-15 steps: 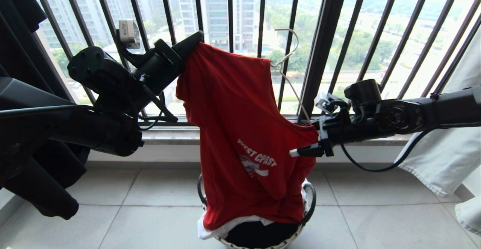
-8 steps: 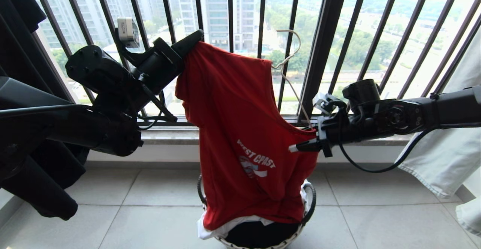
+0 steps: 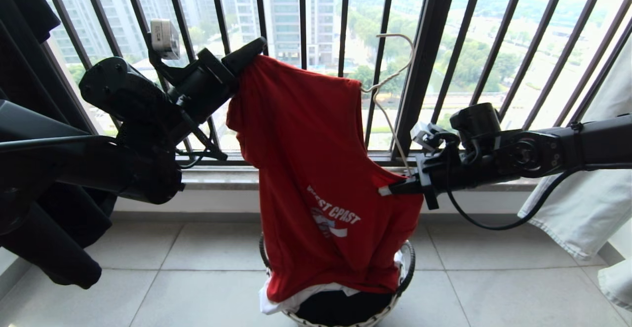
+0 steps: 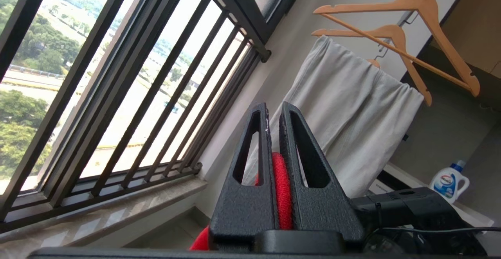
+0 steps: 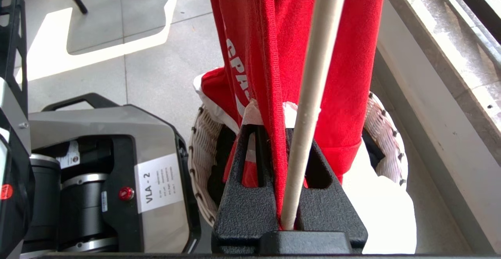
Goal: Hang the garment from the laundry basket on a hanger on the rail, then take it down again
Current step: Hang the clothes rack on the clothesline
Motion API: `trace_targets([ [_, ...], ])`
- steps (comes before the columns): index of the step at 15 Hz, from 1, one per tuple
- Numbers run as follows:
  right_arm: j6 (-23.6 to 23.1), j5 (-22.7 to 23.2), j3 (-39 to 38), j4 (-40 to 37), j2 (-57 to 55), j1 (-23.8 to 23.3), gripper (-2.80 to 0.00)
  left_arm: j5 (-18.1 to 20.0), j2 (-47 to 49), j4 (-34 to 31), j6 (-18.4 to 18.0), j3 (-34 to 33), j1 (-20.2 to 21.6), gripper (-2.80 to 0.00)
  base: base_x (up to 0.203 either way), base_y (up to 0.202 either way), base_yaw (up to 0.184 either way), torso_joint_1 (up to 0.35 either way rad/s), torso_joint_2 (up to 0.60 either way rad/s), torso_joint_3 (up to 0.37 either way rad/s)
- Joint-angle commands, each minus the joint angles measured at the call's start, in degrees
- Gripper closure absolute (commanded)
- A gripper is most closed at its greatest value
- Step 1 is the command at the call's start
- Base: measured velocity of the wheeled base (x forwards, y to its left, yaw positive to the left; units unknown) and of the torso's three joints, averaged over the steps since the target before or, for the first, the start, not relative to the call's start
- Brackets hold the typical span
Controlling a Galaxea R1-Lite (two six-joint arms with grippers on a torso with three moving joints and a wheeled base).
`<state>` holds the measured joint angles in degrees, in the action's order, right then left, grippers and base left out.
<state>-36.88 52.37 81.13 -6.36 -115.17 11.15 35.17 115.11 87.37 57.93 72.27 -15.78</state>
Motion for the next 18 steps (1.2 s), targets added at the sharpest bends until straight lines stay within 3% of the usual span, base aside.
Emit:
trace_targets([
  [1, -0.21, 0.36, -0.18, 0.12, 0.48, 0.10, 0.00, 2.74, 0.92, 0.29, -2.21, -0.31, 0.12, 0.00, 0.000, 0.000, 0.000, 0.000, 0.00, 0.000],
  [3, -0.21, 0.28, -0.27, 0.12, 0.73, 0.10, 0.00, 4.11, 2.64, 0.30, -7.82, -0.22, 0.58, 0.00, 0.000, 0.000, 0.000, 0.000, 0.00, 0.000],
  [8, -0.21, 0.19, -0.27, 0.21, 0.95, 0.89, 0.00, 4.21, 2.93, 0.29, -8.45, 0.42, 1.37, 0.00, 0.000, 0.000, 0.000, 0.000, 0.00, 0.000],
  [9, -0.21, 0.19, -0.27, 0.21, 1.32, 0.97, 0.00, 4.21, 3.02, 0.29, -8.49, 0.55, 1.37, -2.80, 0.000, 0.000, 0.000, 0.000, 0.00, 0.000],
  [15, -0.21, 0.19, -0.93, 0.12, 1.97, 1.06, 0.00, 4.48, 2.64, 0.29, -8.40, 0.43, 1.50, -2.80, 0.000, 0.000, 0.000, 0.000, 0.00, 0.000],
  [18, -0.21, 0.19, -1.23, 0.14, 2.42, 0.52, 0.00, 4.27, 0.71, 0.29, -8.62, -0.29, 5.64, -2.80, 0.000, 0.000, 0.000, 0.000, 0.00, 0.000],
])
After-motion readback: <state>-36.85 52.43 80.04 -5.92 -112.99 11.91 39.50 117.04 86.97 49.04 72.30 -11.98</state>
